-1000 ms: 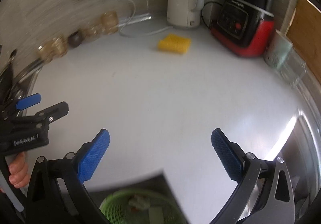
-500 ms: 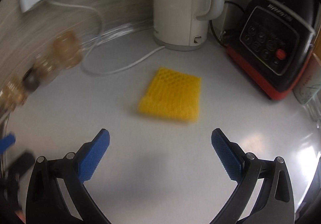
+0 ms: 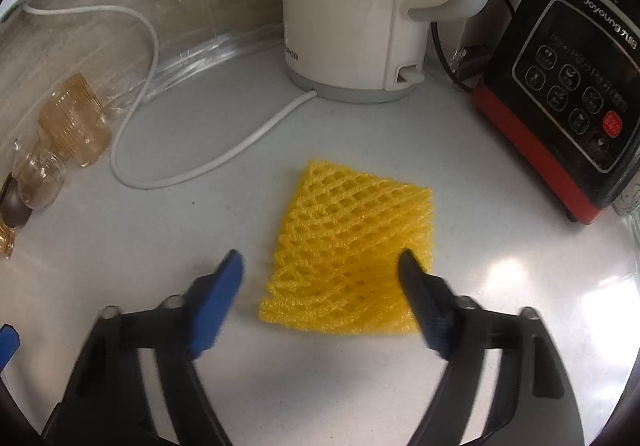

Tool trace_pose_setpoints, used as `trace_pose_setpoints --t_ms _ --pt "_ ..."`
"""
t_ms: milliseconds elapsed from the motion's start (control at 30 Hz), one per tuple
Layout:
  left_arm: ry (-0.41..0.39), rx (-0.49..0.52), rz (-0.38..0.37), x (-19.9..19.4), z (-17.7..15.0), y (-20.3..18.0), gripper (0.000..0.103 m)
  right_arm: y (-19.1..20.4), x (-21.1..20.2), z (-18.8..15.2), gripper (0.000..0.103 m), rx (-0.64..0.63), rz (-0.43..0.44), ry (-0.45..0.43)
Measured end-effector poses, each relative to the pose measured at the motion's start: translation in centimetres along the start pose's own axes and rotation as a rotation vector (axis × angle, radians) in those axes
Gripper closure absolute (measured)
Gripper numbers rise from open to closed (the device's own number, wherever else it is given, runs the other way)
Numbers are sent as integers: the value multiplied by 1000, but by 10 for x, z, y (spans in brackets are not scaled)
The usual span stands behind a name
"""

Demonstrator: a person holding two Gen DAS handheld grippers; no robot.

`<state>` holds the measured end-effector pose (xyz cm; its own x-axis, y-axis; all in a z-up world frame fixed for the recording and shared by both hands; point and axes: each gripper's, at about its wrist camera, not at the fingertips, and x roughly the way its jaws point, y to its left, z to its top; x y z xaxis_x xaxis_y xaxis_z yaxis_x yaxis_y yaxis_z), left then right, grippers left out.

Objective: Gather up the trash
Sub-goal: 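Move the right tool to the yellow foam net and grasp it, then carry the yellow foam net over the basket and open the right tool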

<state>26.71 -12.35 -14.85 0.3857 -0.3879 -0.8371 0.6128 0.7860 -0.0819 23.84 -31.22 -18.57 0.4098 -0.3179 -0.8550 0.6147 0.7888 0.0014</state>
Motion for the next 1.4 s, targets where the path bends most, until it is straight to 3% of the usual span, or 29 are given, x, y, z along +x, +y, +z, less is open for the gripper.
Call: trace_pose_setpoints --t_ms 67,200,267,300,667,900,1067,1267,1400 --pt "3 1 0 1 -1 1 8 1 0 -1 47 -11 -12 0" --pt "4 2 -3 0 -2 2 8 0 -1 -3 76 -24 -27 4" --pt "1 5 -2 -1 -3 2 8 -1 -2 -3 83 -25 -29 5" --pt "0 5 -1 -1 -3 2 8 -2 -2 -4 92 -23 -31 5" --pt "-4 0 -3 -10 -12 7 8 -5 -16 -11 95 -8 18 -8" --pt "-10 -12 -27 -33 -25 11 8 -7 -78 -43 95 -36 59 -59" --pt "-28 16 -41 -76 -60 1 8 -11 -136 -97 95 -78 75 -68" --pt "-21 59 -21 -134 -122 -19 8 -26 -203 -189 95 -117 89 -40" --pt "4 37 -34 -167 -169 -31 8 -36 -236 -248 94 -138 117 -11"
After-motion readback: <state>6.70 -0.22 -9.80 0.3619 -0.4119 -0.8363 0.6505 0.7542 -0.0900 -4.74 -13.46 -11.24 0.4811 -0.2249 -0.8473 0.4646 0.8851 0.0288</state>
